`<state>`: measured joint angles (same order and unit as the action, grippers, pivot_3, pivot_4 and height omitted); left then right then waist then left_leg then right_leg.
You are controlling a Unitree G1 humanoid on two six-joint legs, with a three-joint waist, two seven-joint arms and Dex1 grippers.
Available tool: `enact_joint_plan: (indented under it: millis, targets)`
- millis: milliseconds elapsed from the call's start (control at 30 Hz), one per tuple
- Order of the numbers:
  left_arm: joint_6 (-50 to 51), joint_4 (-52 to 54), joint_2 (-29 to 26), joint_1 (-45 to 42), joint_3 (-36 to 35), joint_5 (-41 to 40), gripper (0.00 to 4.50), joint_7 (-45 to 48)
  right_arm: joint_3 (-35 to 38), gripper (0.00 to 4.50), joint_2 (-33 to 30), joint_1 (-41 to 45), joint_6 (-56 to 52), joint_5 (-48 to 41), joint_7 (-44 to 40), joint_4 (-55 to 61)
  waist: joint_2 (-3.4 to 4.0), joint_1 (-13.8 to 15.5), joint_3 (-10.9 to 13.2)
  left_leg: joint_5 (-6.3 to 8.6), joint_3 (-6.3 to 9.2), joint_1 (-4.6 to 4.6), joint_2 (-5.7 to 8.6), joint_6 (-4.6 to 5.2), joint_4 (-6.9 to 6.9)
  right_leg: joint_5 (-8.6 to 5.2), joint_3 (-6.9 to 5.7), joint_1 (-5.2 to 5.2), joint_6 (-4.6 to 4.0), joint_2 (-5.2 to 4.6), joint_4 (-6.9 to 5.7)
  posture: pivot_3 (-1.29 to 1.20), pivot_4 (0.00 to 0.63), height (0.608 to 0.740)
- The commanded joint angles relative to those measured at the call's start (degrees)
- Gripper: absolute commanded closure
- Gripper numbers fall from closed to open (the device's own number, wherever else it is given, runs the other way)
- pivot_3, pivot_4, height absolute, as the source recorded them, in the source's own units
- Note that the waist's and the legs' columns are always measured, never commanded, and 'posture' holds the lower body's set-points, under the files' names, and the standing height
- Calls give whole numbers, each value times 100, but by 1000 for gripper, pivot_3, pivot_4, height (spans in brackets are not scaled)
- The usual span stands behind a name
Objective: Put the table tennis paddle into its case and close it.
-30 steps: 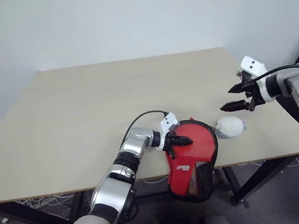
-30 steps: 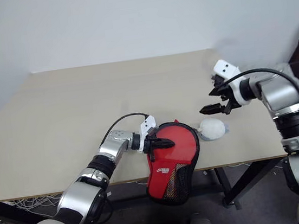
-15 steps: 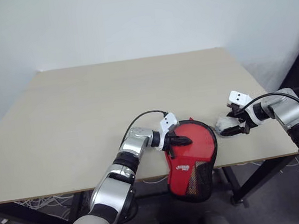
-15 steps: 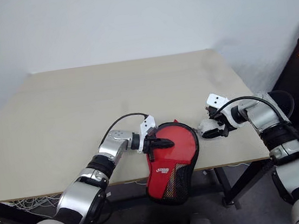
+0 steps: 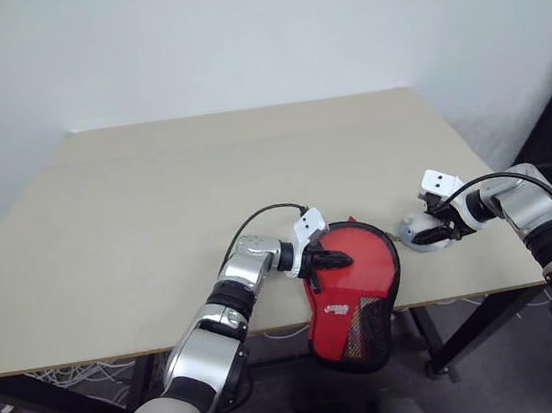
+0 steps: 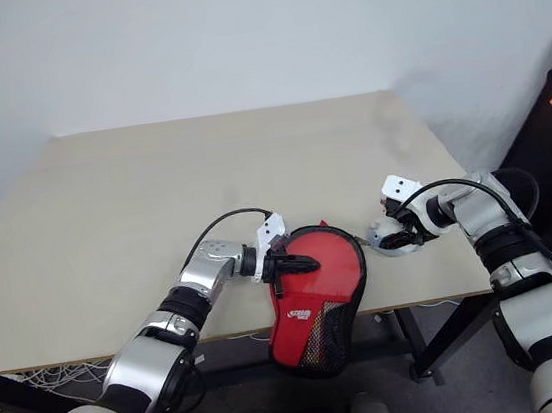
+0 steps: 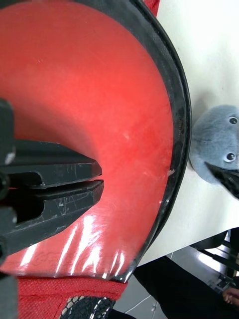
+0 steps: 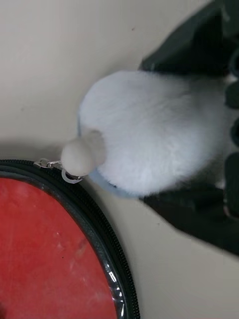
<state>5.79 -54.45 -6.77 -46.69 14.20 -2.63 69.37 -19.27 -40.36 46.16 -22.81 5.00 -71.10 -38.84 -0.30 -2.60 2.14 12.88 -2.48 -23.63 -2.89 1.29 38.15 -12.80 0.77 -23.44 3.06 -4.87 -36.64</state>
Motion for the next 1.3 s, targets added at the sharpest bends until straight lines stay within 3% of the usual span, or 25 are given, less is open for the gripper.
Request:
enact_joint_plan:
  millis: [33,133,233,633,1300]
  targets:
    - [13,-112,-83,-22,26,149,4500,-28,69,3186,-130,-135,-59,12,-119,380,0,1,0,0,0,0,0,0,0,0,0,0,0,0,0,0,0,740]
    - [9,-132,-76,-38,32,151,4500,-18,-14,3822,-236,-424,-101,30,-220,877,0,2,0,0,0,0,0,0,0,0,0,0,0,0,0,0,0,740]
    - [2,-146,-76,-48,50,157,4500,17,-133,4039,-425,-873,-29,82,-302,1626,-1,4,0,0,1,0,0,-1,0,-2,0,0,1,0,0,0,0,740]
    - [-67,-276,-110,-147,95,209,4500,162,338,4042,-1105,-1885,-885,-415,-444,3946,-5,12,1,1,0,0,0,-1,0,-9,-1,1,-5,-1,2,0,0,740]
    - [-265,-654,92,-376,64,337,4500,233,1356,4042,-2379,-3173,-1210,-1544,-624,5802,-19,30,8,4,0,-2,1,-1,3,-15,-2,2,-7,-5,6,0,0,740]
